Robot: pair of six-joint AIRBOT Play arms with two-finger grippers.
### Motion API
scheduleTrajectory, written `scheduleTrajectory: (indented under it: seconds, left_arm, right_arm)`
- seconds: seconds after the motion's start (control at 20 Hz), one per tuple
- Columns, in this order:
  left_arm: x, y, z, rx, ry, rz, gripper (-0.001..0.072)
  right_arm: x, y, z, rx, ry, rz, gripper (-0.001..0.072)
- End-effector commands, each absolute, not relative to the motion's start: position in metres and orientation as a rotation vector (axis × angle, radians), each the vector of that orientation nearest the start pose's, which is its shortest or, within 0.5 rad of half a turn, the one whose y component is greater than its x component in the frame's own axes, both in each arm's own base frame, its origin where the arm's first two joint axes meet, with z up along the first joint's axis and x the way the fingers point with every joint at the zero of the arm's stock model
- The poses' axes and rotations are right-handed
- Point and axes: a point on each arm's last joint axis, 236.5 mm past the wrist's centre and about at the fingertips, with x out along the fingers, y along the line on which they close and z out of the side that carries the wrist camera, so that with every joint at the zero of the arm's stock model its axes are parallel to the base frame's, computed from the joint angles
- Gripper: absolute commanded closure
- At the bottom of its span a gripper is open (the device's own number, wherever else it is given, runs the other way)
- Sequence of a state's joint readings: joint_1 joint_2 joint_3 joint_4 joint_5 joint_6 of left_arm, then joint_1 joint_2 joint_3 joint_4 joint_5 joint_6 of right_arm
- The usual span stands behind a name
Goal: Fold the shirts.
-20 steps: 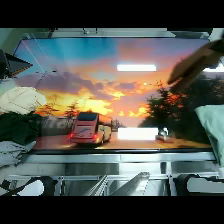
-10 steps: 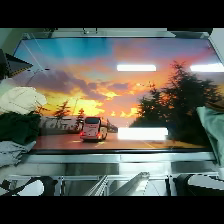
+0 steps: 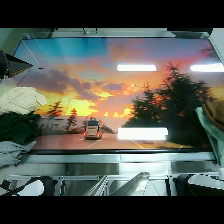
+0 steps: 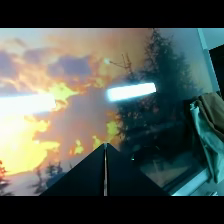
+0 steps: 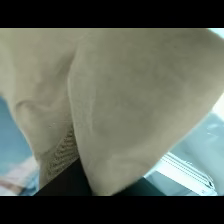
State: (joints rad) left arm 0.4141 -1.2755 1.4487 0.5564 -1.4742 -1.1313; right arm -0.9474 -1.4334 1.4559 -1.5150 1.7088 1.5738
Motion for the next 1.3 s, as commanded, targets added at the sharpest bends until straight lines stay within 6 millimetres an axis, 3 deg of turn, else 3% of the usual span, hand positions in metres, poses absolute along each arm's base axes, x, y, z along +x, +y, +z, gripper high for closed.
scheduleTrajectory:
  seconds: [0.0,0.05,0.25,0.55,0.65,0.7,0.75,0.8,0.95,1.05,1.15,1.25]
  left_arm:
    - [0.405,-0.041,0.201,-0.540,0.835,-0.636,0.0683]
    - [0.405,-0.041,0.201,-0.541,0.835,-0.636,0.0683]
    - [0.405,-0.041,0.201,-0.541,0.835,-0.636,0.0683]
    - [0.405,-0.040,0.201,-0.540,0.834,-0.636,0.0683]
    - [0.405,-0.041,0.201,-0.540,0.835,-0.637,0.0683]
    - [0.405,-0.041,0.201,-0.540,0.835,-0.637,0.0683]
    - [0.405,-0.041,0.201,-0.540,0.834,-0.638,0.0683]
    - [0.405,-0.041,0.202,-0.538,0.830,-0.641,0.0683]
    - [0.406,-0.048,0.215,-0.556,0.785,-0.690,0.0683]
    - [0.406,-0.060,0.236,-0.612,0.726,-0.756,0.0682]
    - [0.392,-0.073,0.246,-0.615,0.725,-0.839,0.0685]
    - [0.367,-0.084,0.236,-0.539,0.810,-0.847,0.0686]
  right_arm:
    - [0.172,-0.260,0.006,0.841,1.620,-0.776,0.0322]
    - [0.168,-0.259,0.007,0.831,1.644,-0.768,0.0006]
    - [0.173,-0.264,0.020,0.780,1.632,-0.723,0.0010]
    - [0.163,-0.246,0.037,0.913,1.671,-0.805,0.0010]
    - [0.177,-0.236,0.037,0.975,1.637,-0.763,0.0011]
    - [0.193,-0.227,0.037,1.020,1.599,-0.688,0.0019]
    - [0.217,-0.212,0.041,1.077,1.541,-0.581,0.0316]
    - [0.242,-0.197,0.047,1.121,1.482,-0.467,0.0683]
    - [0.306,-0.143,0.077,1.180,1.354,-0.163,0.0694]
    - [0.338,-0.100,0.100,1.107,1.295,0.016,0.0694]
    - [0.343,-0.042,0.114,0.937,1.343,0.146,0.0693]
    - [0.337,0.036,0.129,0.701,1.347,0.328,0.0694]
